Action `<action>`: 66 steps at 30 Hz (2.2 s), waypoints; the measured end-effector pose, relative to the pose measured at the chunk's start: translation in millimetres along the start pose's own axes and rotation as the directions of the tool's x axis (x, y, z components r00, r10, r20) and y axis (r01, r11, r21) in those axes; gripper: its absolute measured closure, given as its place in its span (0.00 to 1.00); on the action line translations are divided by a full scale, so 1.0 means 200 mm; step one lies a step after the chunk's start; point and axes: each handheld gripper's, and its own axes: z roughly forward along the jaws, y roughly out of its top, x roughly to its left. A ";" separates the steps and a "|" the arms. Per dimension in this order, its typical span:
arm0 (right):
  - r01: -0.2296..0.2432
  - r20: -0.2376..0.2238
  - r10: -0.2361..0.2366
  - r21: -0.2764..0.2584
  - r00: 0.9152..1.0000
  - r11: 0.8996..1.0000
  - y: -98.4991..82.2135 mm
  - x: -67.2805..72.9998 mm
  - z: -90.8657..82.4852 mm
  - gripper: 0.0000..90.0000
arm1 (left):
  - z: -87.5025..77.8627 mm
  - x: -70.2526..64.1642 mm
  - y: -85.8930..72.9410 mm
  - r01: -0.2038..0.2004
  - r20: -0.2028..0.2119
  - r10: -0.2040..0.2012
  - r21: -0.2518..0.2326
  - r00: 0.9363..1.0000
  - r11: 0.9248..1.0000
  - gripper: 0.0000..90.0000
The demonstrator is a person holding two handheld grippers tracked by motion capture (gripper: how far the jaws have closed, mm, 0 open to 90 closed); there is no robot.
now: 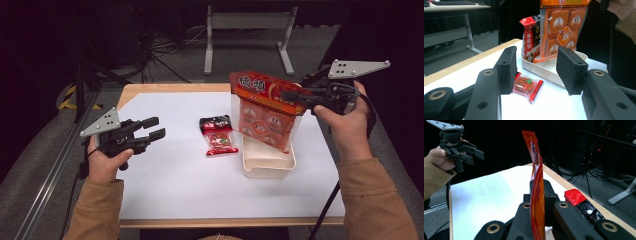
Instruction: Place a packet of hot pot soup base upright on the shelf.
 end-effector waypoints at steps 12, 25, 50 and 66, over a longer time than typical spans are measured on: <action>-0.035 0.032 0.034 0.011 0.999 0.999 -0.10 -0.05 0.02 1.00 | -0.01 0.01 -0.01 0.003 -0.002 -0.003 -0.001 1.000 1.000 0.58; -0.038 0.096 0.034 0.035 0.995 0.999 -0.16 -0.07 0.00 1.00 | 0.00 0.00 -0.01 0.005 -0.001 -0.005 0.001 1.000 1.000 0.58; -0.089 0.082 0.084 0.069 0.993 0.994 -0.31 -0.12 0.09 1.00 | 0.01 0.01 -0.02 0.010 0.008 -0.010 0.009 1.000 1.000 0.58; -0.148 0.075 0.142 0.079 0.987 0.986 -0.42 -0.14 0.14 1.00 | 0.04 0.02 -0.03 0.034 0.003 -0.034 0.020 0.999 0.999 0.49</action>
